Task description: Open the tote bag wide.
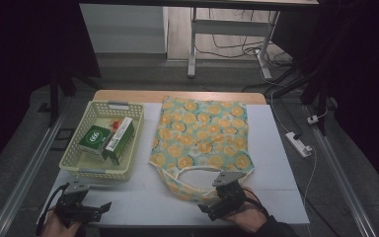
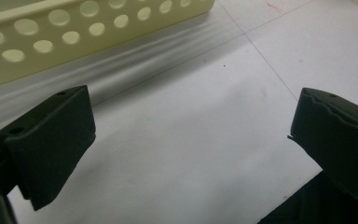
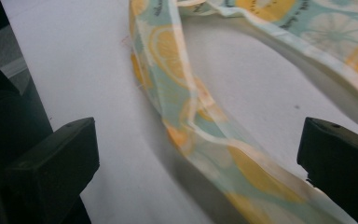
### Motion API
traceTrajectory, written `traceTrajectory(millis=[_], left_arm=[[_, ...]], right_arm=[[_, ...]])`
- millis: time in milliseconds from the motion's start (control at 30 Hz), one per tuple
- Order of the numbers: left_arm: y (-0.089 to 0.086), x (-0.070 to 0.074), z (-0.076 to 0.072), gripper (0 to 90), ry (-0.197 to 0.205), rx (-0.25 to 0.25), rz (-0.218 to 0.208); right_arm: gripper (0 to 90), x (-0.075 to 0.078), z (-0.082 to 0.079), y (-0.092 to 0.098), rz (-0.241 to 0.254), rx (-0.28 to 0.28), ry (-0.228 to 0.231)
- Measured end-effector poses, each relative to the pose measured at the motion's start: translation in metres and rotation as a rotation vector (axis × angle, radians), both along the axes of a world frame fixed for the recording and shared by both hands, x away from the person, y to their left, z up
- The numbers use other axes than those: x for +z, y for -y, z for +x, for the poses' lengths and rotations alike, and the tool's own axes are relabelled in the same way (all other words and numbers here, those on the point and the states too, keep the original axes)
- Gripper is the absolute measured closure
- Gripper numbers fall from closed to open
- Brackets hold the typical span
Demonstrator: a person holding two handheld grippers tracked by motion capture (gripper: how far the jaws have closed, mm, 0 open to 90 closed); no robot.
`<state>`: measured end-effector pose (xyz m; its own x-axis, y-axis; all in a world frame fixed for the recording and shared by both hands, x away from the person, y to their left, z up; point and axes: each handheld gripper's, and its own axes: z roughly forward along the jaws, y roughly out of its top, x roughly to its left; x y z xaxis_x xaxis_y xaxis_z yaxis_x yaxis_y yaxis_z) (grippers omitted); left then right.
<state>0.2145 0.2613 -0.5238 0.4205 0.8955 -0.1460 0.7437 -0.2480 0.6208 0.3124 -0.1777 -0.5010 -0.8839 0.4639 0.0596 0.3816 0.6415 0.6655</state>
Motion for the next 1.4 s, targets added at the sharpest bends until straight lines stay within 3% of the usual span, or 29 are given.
traceTrajectory(millis=[133, 267, 367, 433, 467, 533, 567, 733, 900, 1100, 1400], left_arm=[[0.0, 0.0, 0.0, 0.3, -0.001, -0.001, 0.001], [0.0, 0.0, 0.0, 0.3, -0.001, -0.002, 0.001], [0.0, 0.0, 0.0, 0.4, -0.001, -0.003, 0.003], [0.0, 0.0, 0.0, 0.4, -0.002, -0.003, 0.004], [0.0, 0.0, 0.0, 0.4, -0.002, -0.003, 0.003], [0.0, 0.0, 0.0, 0.4, -0.003, -0.002, 0.004], [0.0, 0.0, 0.0, 0.4, -0.003, -0.002, 0.004], [0.001, 0.0, 0.0, 0.4, -0.001, -0.001, 0.006], [0.001, 0.0, 0.0, 0.4, 0.0, -0.002, 0.007], [0.0, 0.0, 0.0, 0.4, -0.001, 0.0, 0.003], [-0.001, 0.0, 0.0, 0.4, -0.003, 0.001, -0.005]], right_arm=[[0.0, -0.005, 0.002, -0.009, -0.024, 0.017, 0.003], [8.7, -0.008, 0.003, -0.015, -0.038, 0.038, 0.012], [28.3, -0.009, 0.006, -0.015, -0.034, 0.056, 0.0], [32.7, -0.009, 0.007, -0.015, -0.035, 0.055, -0.01], [46.2, -0.009, 0.008, -0.014, -0.053, 0.066, -0.006], [51.1, -0.009, 0.008, -0.013, -0.055, 0.07, -0.006], [63.7, -0.006, 0.01, -0.011, -0.04, 0.079, -0.027], [85.2, -0.002, 0.011, -0.009, -0.032, 0.101, -0.028], [88.9, 0.009, 0.01, -0.009, -0.008, 0.112, -0.001], [89.1, 0.019, 0.015, -0.007, 0.024, 0.109, 0.001], [87.5, 0.031, 0.027, -0.001, 0.063, 0.114, -0.047]])
